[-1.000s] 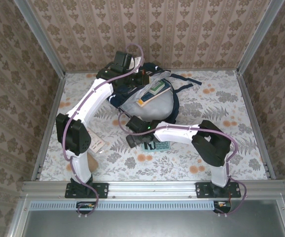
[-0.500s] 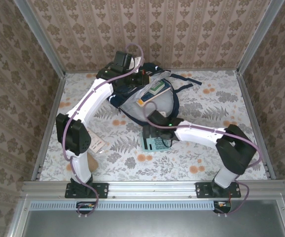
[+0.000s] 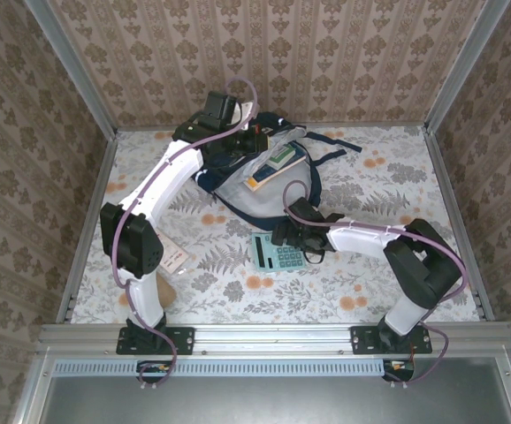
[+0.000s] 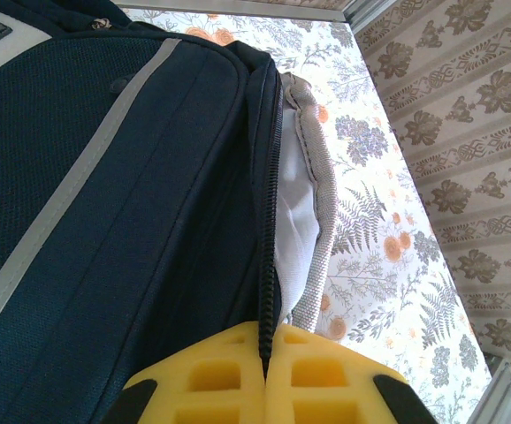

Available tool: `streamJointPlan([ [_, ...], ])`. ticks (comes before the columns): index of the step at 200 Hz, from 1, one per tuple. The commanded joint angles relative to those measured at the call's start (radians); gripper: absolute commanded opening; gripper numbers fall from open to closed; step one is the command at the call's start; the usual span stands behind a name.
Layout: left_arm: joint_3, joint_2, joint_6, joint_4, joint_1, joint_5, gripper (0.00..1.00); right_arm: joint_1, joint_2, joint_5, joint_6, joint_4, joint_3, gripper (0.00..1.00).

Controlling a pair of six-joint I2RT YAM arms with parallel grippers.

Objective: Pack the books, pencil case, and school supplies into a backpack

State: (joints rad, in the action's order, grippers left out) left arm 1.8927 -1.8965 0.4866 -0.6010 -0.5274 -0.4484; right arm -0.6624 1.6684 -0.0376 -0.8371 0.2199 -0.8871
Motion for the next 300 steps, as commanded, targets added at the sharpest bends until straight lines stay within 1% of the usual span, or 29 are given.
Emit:
streamJointPlan([
  [1,0.017,0.072,0.006,0.035,0.008,-0.022,0.0,-0.019,0.109,0.198,0.037,-0.186,-0.076,0.99],
  [35,0.017,0.073,0.008,0.033,0.007,-0.018,0.0,-0.063,0.212,0.269,0.074,-0.151,-0.233,1.0],
  [74,0.014,0.076,0.004,0.027,0.005,-0.011,0.0,-0.125,0.287,0.292,0.126,-0.074,-0.41,1.0],
  [85,0.014,0.077,0.004,0.027,0.005,-0.011,0.0,-0.135,0.297,0.276,0.145,-0.032,-0.455,1.0],
  [99,0.016,0.077,0.004,0.03,0.004,-0.012,0.0,-0.143,0.289,0.211,0.157,0.036,-0.485,0.99],
  [119,0.016,0.077,0.002,0.029,0.006,-0.01,0.0,-0.145,0.237,0.108,0.149,0.137,-0.474,1.0],
  [140,0.014,0.076,-0.001,0.032,0.006,-0.012,0.0,-0.161,0.152,0.038,0.131,0.2,-0.412,1.0],
  [168,0.014,0.069,0.0,0.04,0.006,-0.02,0.0,-0.184,0.061,0.031,0.061,0.249,-0.296,1.0],
  [202,0.014,0.067,-0.006,0.039,0.007,-0.024,0.0,-0.215,-0.014,0.05,-0.033,0.196,-0.147,1.0],
  [222,0.015,0.065,-0.006,0.039,0.009,-0.028,0.0,-0.223,-0.005,0.09,-0.083,0.119,-0.098,1.0],
  [242,0.015,0.064,-0.004,0.04,0.008,-0.031,0.0,-0.232,0.035,0.113,-0.099,0.075,-0.107,1.0],
  [273,0.014,0.074,-0.009,0.031,0.009,-0.024,0.0,-0.233,0.103,0.116,-0.075,0.062,-0.184,1.0],
  [300,0.004,0.082,-0.011,0.026,0.009,-0.019,0.0,-0.227,0.179,0.131,-0.031,0.079,-0.291,1.0],
])
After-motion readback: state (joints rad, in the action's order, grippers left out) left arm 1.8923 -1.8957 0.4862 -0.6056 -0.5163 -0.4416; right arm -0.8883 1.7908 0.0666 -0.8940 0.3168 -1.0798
